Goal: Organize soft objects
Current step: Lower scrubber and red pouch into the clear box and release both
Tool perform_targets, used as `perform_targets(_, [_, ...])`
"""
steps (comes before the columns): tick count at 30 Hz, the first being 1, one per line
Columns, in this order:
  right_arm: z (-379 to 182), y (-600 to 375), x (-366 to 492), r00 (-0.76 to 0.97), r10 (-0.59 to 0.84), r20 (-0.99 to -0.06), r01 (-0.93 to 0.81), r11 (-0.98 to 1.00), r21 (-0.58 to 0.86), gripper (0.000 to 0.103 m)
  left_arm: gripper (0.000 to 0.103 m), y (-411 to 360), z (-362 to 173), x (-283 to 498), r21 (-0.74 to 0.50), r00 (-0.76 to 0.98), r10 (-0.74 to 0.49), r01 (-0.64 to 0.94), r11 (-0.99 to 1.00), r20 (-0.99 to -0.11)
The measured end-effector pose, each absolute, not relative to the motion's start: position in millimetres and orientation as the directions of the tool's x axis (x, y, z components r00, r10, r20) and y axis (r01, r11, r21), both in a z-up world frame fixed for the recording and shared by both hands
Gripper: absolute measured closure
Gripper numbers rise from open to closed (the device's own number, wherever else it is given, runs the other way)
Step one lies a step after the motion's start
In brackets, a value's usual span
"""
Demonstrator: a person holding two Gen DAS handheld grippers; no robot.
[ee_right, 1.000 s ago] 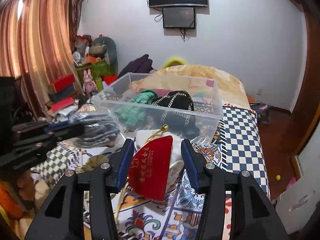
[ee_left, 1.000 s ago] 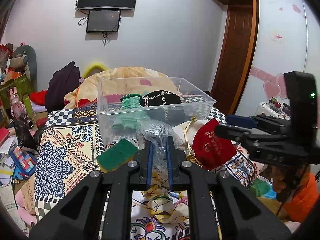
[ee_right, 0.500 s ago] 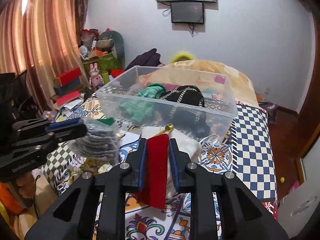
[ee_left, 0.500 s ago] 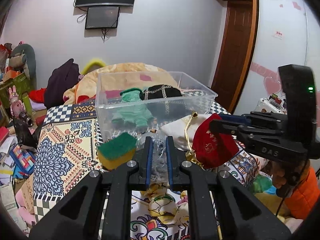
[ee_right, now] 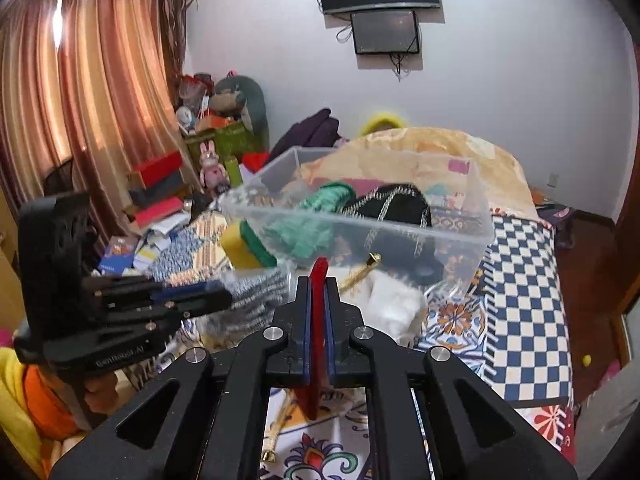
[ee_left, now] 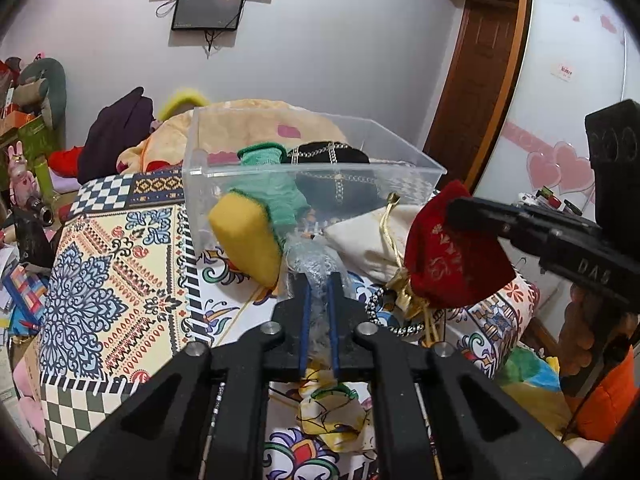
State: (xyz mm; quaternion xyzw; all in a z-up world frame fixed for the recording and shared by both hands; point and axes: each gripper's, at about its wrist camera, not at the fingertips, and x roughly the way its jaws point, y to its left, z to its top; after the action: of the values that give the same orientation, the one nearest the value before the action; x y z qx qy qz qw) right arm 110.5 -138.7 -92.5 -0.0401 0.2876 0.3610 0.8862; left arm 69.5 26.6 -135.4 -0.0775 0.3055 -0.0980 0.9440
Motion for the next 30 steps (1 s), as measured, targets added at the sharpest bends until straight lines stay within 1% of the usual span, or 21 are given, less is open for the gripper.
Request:
perform_targets(3, [-80.2,-140.5,112.3,0.571,0.643,-0.510,-0.672,0.723,0.160,0.098,0.100,25.8,-127.3,67.2,-0.213,0.804,-0.241,0.146,0.966,-0.543])
perform_targets(6, [-66.1,-139.7,112.4,0.588,0.653,-0.477,-0.675,0.722,0.155,0.099,0.100,25.7,-115.7,67.5,-0.222,0.812,-0.257,0.161,0.962,-0.524])
perform_targets(10, [-50.6,-138.0,115.8,0.617,0.655,-0.437,-0.673,0.727,0.140,0.099,0.101,24.3,-96.0,71.7,-0.193,0.835,-0.244,0.169,0.967,-0.494])
perform_targets(14, [-37.1,-134.2,123.2,0.643,0.650,-0.404,-0.668,0.735,0.119,0.099,0.101,29.6,-74.9,80.1,-0.207,0.852,-0.260,0.183,0.961,-0.455])
perform_targets(20, [-14.7,-132.1,138.5,0.674,0.652,-0.348,-0.662,0.742,0.108,0.099,0.101,38.2,-44.2,93.2,-0.196,0.886,-0.236,0.169,0.966,-0.399])
perform_targets(25, [-5.0,-122.5,153.2,0.702,0.633,-0.327,-0.648,0.758,0.075,0.099,0.101,40.3,-25.6,106.6,-0.163,0.908,-0.209,0.160,0.974,-0.362])
perform_targets(30, [-6.0,-113.4,172.7,0.719,0.610,-0.332,-0.631,0.774,0.055,0.099,0.101,44.7,-21.9,128.3,-0.137,0.920,-0.169,0.127,0.982,-0.353])
